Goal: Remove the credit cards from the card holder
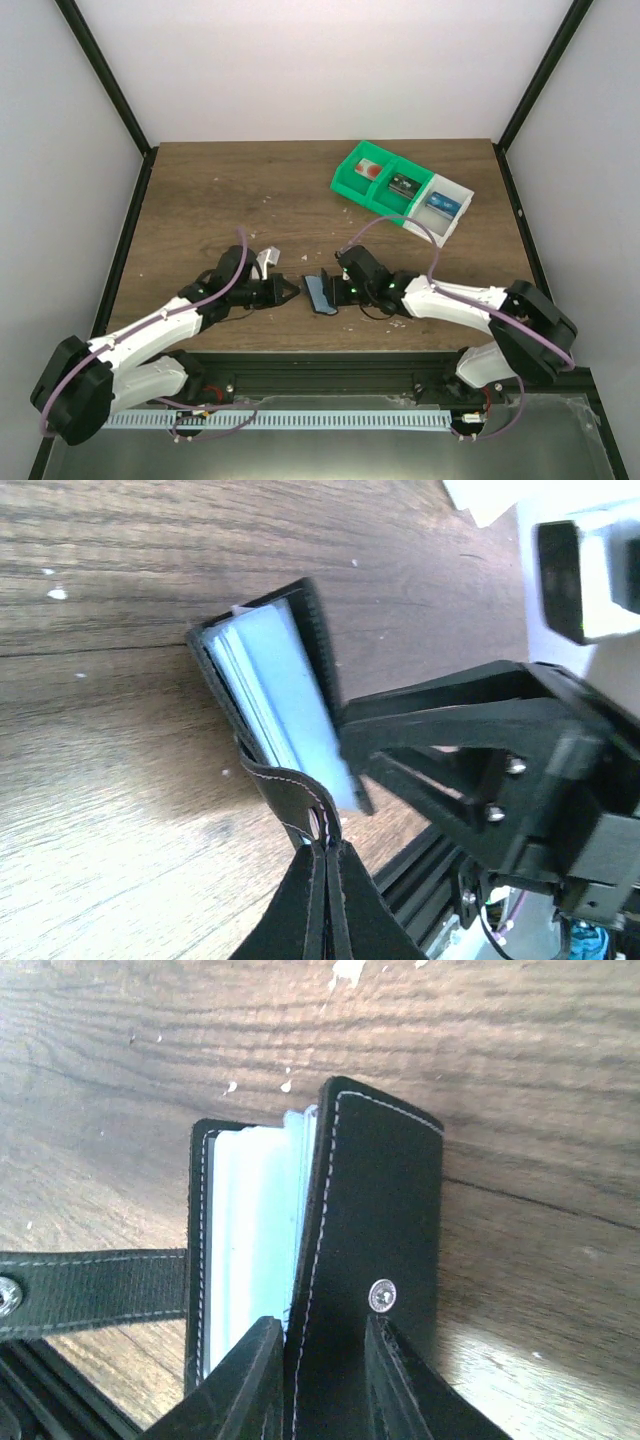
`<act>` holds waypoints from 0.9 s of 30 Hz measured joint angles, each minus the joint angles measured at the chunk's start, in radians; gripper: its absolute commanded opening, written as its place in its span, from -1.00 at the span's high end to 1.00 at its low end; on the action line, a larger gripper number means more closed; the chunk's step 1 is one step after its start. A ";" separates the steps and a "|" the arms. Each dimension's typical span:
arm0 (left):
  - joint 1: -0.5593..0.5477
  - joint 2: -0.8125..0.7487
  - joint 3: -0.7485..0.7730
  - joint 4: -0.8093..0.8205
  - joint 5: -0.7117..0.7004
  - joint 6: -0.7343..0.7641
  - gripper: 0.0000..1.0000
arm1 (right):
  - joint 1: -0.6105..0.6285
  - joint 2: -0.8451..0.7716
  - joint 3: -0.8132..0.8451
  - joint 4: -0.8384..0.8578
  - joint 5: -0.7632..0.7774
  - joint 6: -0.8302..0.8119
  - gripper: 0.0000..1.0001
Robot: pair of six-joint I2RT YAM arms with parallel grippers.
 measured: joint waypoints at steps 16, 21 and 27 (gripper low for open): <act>0.064 -0.003 -0.040 -0.097 -0.051 0.050 1.00 | -0.001 -0.104 -0.095 -0.089 0.141 0.002 0.36; 0.072 0.013 -0.040 -0.096 -0.051 0.061 1.00 | -0.001 -0.128 -0.096 -0.120 0.153 0.008 0.11; 0.072 0.018 -0.040 -0.093 -0.038 0.069 1.00 | -0.001 -0.180 -0.019 -0.215 0.152 0.004 0.00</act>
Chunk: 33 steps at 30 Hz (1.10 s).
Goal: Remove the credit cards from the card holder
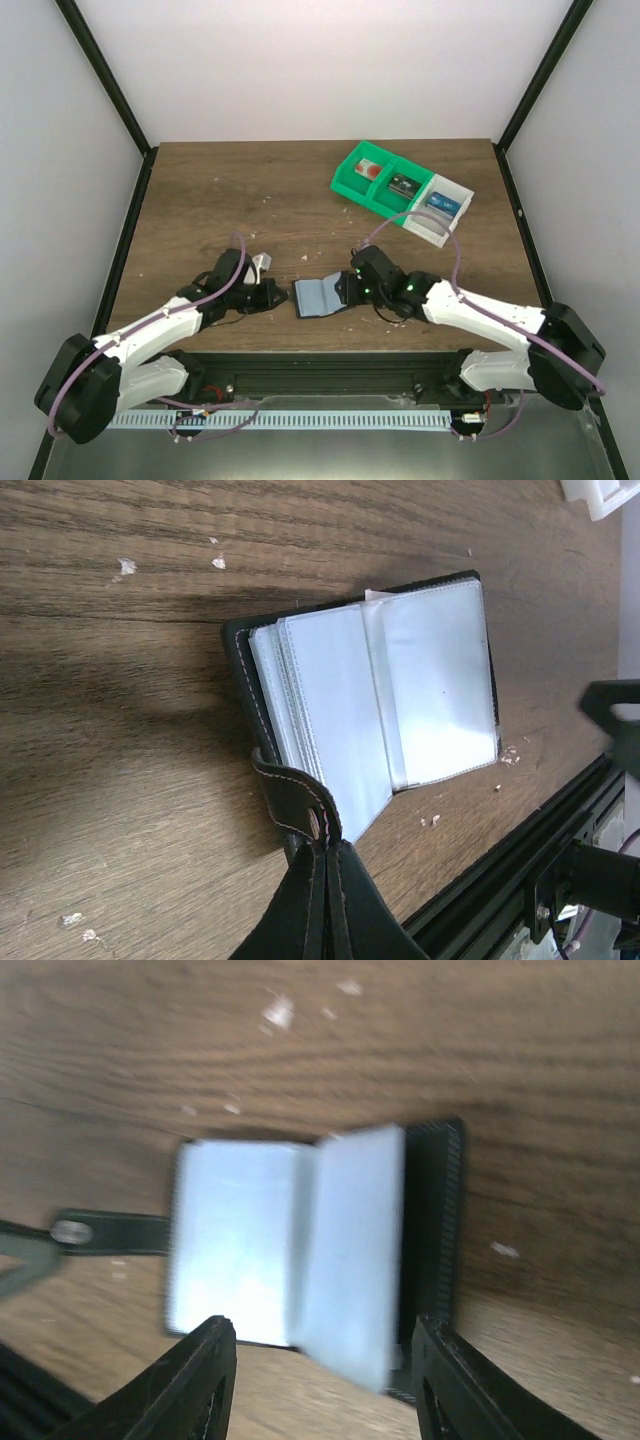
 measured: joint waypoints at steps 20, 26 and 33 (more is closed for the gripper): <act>0.019 0.023 -0.009 0.023 0.010 0.012 0.90 | -0.026 0.199 -0.047 0.203 -0.070 0.024 0.50; 0.034 0.023 -0.010 0.020 0.000 0.005 0.22 | -0.031 0.210 -0.112 0.279 -0.061 0.041 0.71; 0.034 0.046 -0.011 0.055 -0.021 0.007 -0.06 | -0.031 0.208 -0.137 0.325 -0.057 0.050 0.73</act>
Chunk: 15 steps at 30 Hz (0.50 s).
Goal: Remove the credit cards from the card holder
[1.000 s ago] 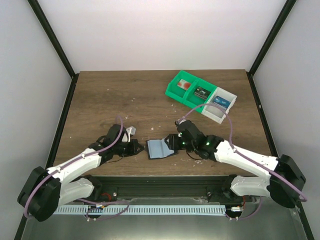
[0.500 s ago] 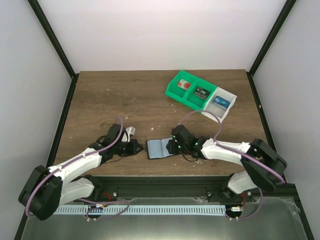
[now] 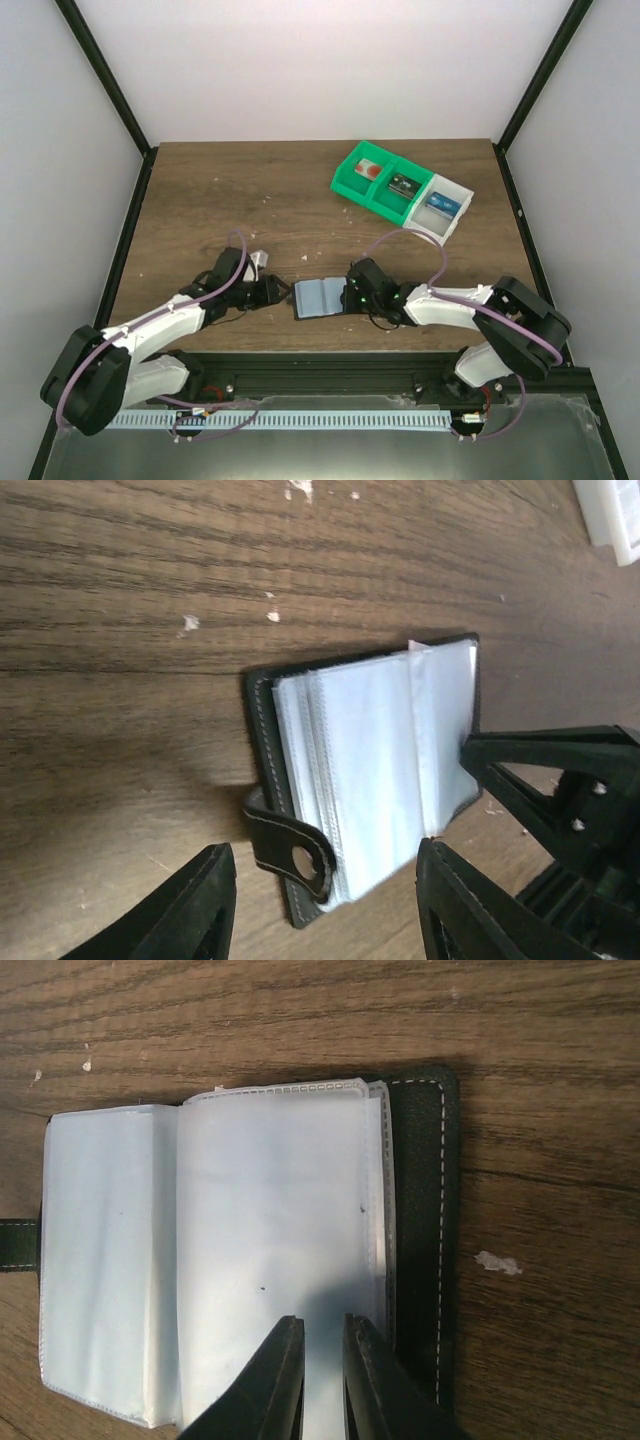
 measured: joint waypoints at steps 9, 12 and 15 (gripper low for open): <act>0.005 0.156 -0.038 0.156 -0.021 -0.011 -0.09 | -0.001 -0.014 -0.030 0.042 0.000 0.010 0.74; 0.006 0.203 -0.038 0.207 0.008 -0.013 -0.04 | 0.000 -0.026 -0.040 0.043 -0.003 0.012 0.74; 0.005 0.240 -0.038 0.260 0.043 -0.029 -0.01 | -0.001 -0.032 -0.045 0.043 -0.006 0.014 0.74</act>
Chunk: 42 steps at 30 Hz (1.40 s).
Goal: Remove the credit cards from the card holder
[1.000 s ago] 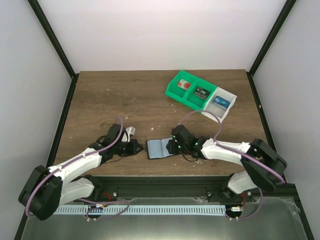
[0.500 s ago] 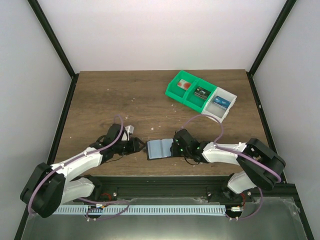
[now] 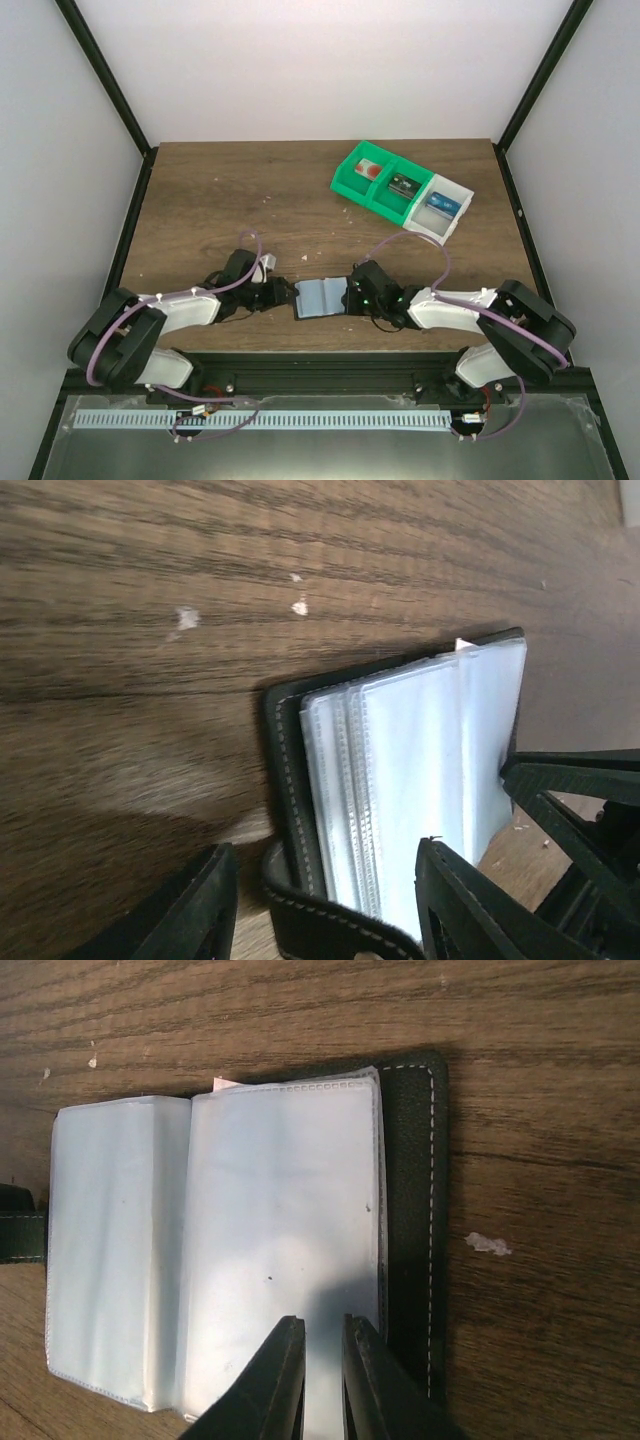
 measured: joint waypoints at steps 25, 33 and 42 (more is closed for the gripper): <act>-0.029 0.014 -0.021 0.132 0.106 -0.119 1.00 | 0.000 -0.102 0.115 -0.095 -0.111 -0.013 0.54; -0.029 -0.074 0.013 0.108 0.133 -0.119 0.95 | 0.000 0.041 0.125 -0.069 -0.129 -0.039 0.73; -0.029 -0.038 0.013 0.133 0.164 -0.126 0.22 | 0.000 0.110 0.077 0.048 -0.163 -0.026 0.79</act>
